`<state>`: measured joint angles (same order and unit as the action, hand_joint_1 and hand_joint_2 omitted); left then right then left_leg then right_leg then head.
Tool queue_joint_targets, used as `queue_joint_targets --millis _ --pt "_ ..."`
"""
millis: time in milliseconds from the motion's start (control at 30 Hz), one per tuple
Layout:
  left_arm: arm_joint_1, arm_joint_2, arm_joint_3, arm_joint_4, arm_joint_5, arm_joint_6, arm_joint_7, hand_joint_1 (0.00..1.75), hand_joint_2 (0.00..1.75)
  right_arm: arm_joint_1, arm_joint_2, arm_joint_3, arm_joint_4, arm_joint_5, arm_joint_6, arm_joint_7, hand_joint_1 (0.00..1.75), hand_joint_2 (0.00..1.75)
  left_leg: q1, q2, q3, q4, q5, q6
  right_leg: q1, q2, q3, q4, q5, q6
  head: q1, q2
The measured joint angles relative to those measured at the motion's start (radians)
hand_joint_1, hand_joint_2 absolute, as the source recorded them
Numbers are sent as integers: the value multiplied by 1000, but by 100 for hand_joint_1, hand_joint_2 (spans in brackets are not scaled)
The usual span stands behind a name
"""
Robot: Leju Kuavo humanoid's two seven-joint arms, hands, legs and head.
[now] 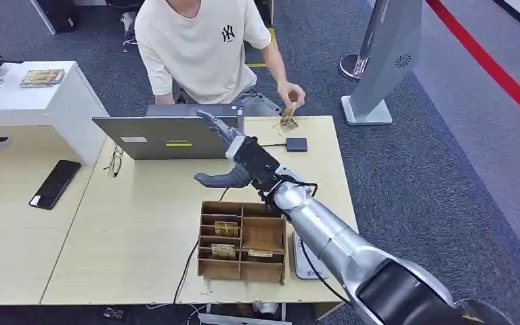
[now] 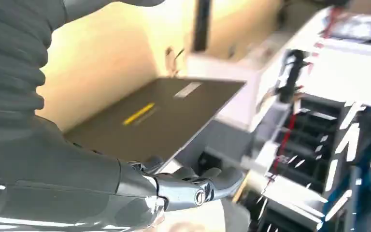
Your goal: Pass the card to the sensor for recognition and then transmit it.
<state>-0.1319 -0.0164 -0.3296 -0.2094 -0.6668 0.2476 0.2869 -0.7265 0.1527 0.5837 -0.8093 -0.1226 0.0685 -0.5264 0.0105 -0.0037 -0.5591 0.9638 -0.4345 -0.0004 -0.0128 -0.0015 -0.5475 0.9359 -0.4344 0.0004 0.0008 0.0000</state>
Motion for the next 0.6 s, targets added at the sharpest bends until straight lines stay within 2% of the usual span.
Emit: queue_joint_targets --millis 33,67,267,600 --pt "3 0 1 0 2 3 -5 0 0 18 -9 -8 -25 -32 30 -4 0 175 0 0 0 0 0 0 0 0 0 0 0 0 0 0" --pt "5 1 2 0 3 5 -8 0 0 35 -20 -15 -53 -66 58 -8 0 0 0 0 0 0 0 0 0 0 0 0 0 0 0 0" --pt "17 2 18 0 14 15 -29 0 0 140 -87 -55 -188 -186 168 -29 0 0 0 0 0 0 0 0 0 0 0 0 0 0 0 0" --pt "21 2 24 0 15 16 -34 0 0 185 -123 -75 -256 -197 179 -31 0 0 0 1 0 0 0 0 0 0 0 0 0 0 0 0"
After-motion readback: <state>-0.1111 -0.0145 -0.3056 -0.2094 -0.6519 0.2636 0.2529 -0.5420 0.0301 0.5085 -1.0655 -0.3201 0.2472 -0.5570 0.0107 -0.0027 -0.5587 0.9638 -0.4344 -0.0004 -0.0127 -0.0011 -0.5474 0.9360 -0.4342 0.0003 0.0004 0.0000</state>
